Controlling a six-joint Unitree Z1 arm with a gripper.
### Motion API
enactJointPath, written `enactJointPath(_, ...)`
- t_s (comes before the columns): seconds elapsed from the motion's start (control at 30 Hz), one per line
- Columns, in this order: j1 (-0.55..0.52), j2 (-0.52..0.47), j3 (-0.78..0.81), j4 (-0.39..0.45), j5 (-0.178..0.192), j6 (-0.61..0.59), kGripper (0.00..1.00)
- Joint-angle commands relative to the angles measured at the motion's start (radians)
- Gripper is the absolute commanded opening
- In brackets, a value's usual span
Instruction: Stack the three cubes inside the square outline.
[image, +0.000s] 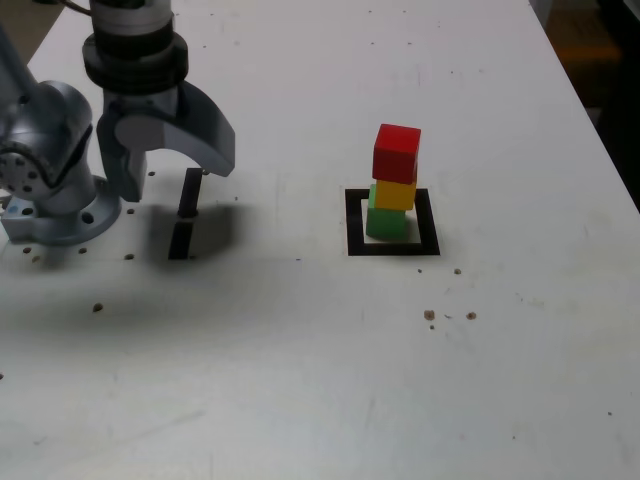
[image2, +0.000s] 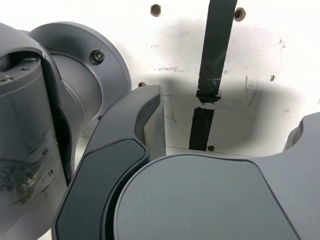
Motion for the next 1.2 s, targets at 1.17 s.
enactJointPath(1.17,-0.116,0.305,-1.199,0.572,0.186,0.139,0.93)
